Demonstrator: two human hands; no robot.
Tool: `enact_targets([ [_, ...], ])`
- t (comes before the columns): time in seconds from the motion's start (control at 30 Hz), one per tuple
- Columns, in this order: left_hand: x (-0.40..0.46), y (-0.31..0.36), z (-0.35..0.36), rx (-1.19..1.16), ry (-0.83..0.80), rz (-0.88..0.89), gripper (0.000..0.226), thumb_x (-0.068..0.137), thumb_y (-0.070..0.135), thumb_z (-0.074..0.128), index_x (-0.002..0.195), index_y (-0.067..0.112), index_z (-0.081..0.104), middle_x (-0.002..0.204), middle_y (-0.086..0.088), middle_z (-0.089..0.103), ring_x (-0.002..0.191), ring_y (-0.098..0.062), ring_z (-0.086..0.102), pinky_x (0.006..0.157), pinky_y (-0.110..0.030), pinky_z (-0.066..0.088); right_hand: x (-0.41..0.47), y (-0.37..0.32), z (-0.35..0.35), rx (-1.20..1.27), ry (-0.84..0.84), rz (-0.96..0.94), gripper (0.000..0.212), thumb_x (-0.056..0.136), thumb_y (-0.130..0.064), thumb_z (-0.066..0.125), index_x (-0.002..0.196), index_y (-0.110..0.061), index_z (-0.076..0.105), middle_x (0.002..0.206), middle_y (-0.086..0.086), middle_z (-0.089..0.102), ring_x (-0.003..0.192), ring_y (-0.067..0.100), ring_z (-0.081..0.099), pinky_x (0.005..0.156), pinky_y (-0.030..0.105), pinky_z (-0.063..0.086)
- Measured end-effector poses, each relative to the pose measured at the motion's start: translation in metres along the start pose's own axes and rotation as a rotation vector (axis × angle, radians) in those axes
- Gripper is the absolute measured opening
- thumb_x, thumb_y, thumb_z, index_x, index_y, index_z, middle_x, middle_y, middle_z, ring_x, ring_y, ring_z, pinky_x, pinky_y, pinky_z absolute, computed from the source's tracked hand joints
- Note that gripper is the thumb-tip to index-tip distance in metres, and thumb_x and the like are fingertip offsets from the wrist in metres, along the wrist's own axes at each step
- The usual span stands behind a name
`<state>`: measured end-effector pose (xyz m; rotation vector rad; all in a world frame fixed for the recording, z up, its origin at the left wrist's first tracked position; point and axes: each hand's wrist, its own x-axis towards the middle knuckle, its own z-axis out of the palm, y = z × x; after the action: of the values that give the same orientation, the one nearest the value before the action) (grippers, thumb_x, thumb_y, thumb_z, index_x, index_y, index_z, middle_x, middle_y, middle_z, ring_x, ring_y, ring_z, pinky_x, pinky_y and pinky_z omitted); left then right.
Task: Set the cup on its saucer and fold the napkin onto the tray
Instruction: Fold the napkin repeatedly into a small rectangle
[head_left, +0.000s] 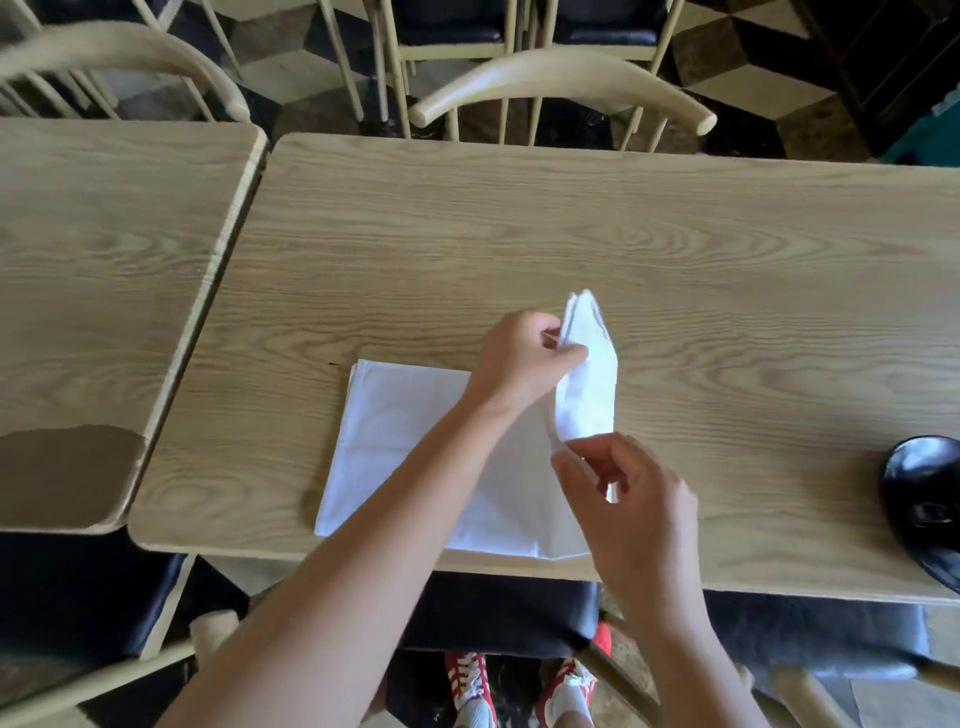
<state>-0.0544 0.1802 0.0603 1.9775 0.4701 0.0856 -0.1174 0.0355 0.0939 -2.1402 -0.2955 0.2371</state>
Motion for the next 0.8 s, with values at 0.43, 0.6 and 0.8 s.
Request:
enact_targets([
  [0.43,-0.035,-0.130,-0.115,0.232,0.156,-0.125,0.029,0.068,0.027,0.052,0.048,0.020,0.032,0.055,0.006,0.033,0.056,-0.010,0.034,0.053,-0.026,0.024,-0.011,-0.029,0.128,0.006,-0.377,-0.106,0.019,0.081,-0.017,0.062,0.098,-0.023,0.068,0.080,-0.015,0.056,0.064,-0.003,0.050,0.066,0.005,0.038],
  [0.6,-0.044,-0.150,-0.119,0.261,0.234,-0.159,0.030,0.070,0.011,0.060,0.048,0.006,0.040,0.054,-0.018,0.040,0.056,-0.018,0.035,0.054,-0.028,0.025,-0.016,-0.025,0.153,-0.075,-0.444,-0.155,0.020,0.083,-0.019,0.059,0.102,-0.021,0.067,0.085,-0.011,0.057,0.067,0.002,0.049,0.076,0.020,0.044],
  [0.8,-0.047,-0.153,-0.123,0.189,0.273,-0.242,0.012,0.072,0.006,0.062,0.062,0.001,0.058,0.059,-0.015,0.056,0.057,-0.013,0.045,0.059,-0.027,0.035,-0.026,-0.023,0.174,-0.162,-0.375,-0.259,0.013,0.074,-0.012,0.060,0.082,-0.016,0.069,0.075,0.000,0.065,0.064,0.021,0.058,0.069,0.034,0.048],
])
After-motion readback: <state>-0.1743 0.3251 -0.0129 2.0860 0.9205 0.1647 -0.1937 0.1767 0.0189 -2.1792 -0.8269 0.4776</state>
